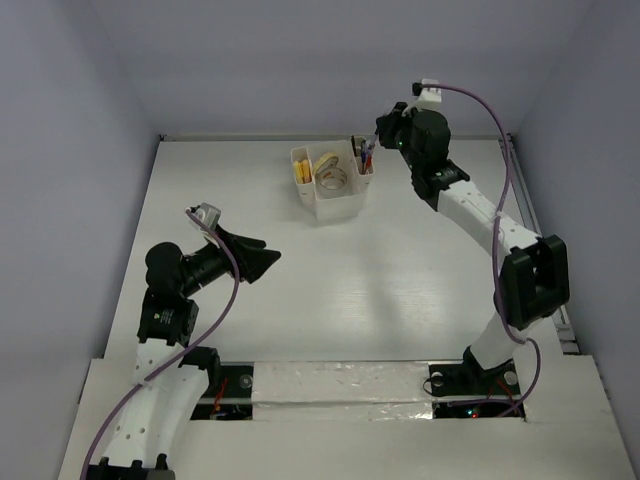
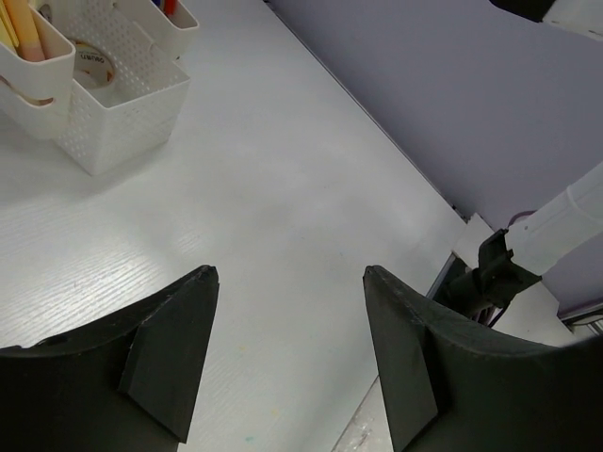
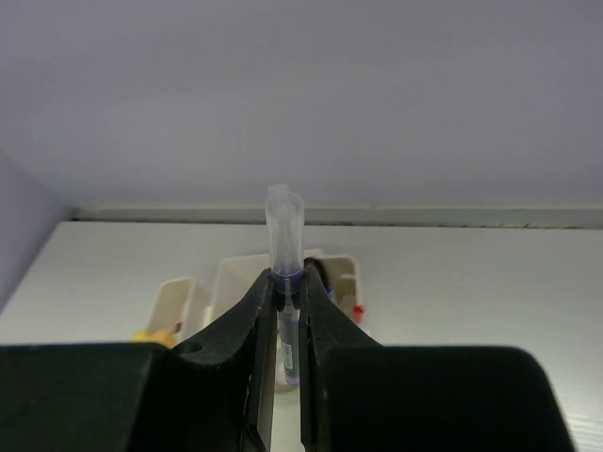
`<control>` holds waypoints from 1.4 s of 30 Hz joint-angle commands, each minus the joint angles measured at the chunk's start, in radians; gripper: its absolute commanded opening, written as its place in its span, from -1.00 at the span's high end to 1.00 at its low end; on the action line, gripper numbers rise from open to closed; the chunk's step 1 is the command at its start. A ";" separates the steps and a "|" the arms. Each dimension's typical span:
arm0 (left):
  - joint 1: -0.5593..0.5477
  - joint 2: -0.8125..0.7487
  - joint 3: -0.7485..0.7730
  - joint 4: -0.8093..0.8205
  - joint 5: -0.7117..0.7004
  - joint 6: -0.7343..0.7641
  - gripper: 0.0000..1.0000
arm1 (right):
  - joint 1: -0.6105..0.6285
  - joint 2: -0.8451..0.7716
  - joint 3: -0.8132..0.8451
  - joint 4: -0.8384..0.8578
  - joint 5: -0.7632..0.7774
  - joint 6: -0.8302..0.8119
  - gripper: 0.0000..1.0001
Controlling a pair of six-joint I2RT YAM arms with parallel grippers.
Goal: Sort the stationery into containers
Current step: Place the pen in the storage box, then reset both arms
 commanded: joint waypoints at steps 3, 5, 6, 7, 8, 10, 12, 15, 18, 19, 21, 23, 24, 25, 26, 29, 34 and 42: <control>-0.004 -0.018 0.011 0.023 0.002 0.016 -0.22 | -0.011 0.111 0.144 -0.006 0.087 -0.146 1.00; -0.004 -0.020 0.011 0.023 0.001 0.016 -0.24 | -0.011 0.140 0.164 -0.014 0.075 -0.152 1.00; -0.004 -0.018 0.011 0.021 0.001 0.016 -0.24 | -0.011 0.154 0.173 -0.017 0.064 -0.152 1.00; -0.004 -0.017 0.011 0.021 0.001 0.016 -0.24 | -0.011 0.180 0.185 -0.022 0.060 -0.152 1.00; -0.004 -0.017 0.011 0.018 -0.001 0.017 -0.25 | -0.011 0.190 0.185 -0.022 0.055 -0.152 1.00; -0.004 -0.017 0.013 0.012 -0.008 0.020 -0.26 | -0.011 0.206 0.184 -0.012 0.044 -0.151 1.00; -0.004 -0.020 0.016 0.007 -0.013 0.025 -0.28 | -0.011 0.213 0.161 0.001 0.024 -0.145 1.00; -0.004 -0.018 0.017 0.003 -0.022 0.026 -0.33 | -0.011 0.208 0.119 0.041 0.006 -0.137 1.00; -0.004 -0.017 0.019 -0.002 -0.028 0.028 -0.63 | -0.011 0.213 0.086 0.050 -0.009 -0.134 1.00; -0.004 -0.017 0.019 -0.002 -0.030 0.029 -0.67 | -0.011 0.211 0.077 0.061 -0.017 -0.132 1.00; -0.004 -0.017 0.020 -0.002 -0.031 0.029 -0.71 | -0.011 0.208 0.057 0.067 -0.019 -0.136 1.00; -0.004 -0.017 0.019 -0.004 -0.034 0.031 -0.96 | -0.002 0.204 0.043 0.070 -0.017 -0.140 0.98; -0.004 -0.017 0.020 -0.005 -0.034 0.032 -0.98 | -0.001 0.200 0.035 0.073 -0.017 -0.140 0.94; -0.004 -0.020 0.020 -0.005 -0.039 0.031 -0.98 | 0.008 0.194 0.024 0.075 -0.017 -0.145 0.85; -0.004 -0.020 0.022 -0.005 -0.041 0.032 -0.98 | 0.008 0.190 0.020 0.075 -0.017 -0.149 0.76; -0.004 -0.028 0.020 -0.007 -0.048 0.034 -0.98 | 0.008 0.162 0.009 0.069 0.000 -0.152 -0.10; -0.004 -0.041 0.026 -0.025 -0.079 0.045 -0.98 | 0.008 0.110 0.041 -0.014 -0.017 -0.137 -0.99; -0.004 -0.078 0.034 -0.028 -0.088 0.043 -0.98 | 0.017 -0.109 -0.066 -0.049 0.012 -0.024 -0.99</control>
